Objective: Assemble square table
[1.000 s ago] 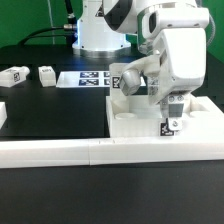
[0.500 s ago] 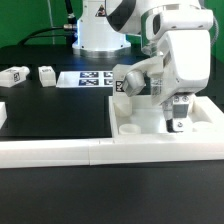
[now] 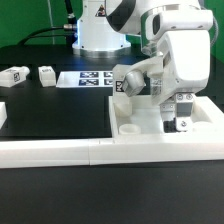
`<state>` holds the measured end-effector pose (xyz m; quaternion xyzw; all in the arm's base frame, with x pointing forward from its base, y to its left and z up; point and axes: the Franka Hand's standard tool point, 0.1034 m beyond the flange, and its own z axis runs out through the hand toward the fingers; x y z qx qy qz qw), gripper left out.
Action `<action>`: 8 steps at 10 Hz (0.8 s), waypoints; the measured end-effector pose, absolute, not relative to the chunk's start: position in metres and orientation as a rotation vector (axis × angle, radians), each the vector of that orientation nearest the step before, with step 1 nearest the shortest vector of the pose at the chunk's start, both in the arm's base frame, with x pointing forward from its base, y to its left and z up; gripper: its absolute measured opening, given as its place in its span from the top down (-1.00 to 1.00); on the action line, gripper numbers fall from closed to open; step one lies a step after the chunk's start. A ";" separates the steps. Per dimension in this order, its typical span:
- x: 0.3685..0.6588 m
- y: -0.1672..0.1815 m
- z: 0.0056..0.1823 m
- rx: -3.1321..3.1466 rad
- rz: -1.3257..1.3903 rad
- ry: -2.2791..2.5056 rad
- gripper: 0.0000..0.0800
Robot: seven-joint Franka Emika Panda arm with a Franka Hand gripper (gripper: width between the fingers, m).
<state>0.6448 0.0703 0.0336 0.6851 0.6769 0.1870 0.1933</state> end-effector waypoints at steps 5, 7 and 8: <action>0.645 0.070 0.034 1.923 0.524 1.899 -0.62; 0.644 0.061 0.065 1.941 0.512 1.873 -0.62; 0.638 0.050 0.089 1.973 0.488 1.854 -0.62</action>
Offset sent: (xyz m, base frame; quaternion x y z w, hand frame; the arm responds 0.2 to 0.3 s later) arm 0.0000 0.0000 0.0000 0.0000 0.0000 0.0000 1.0000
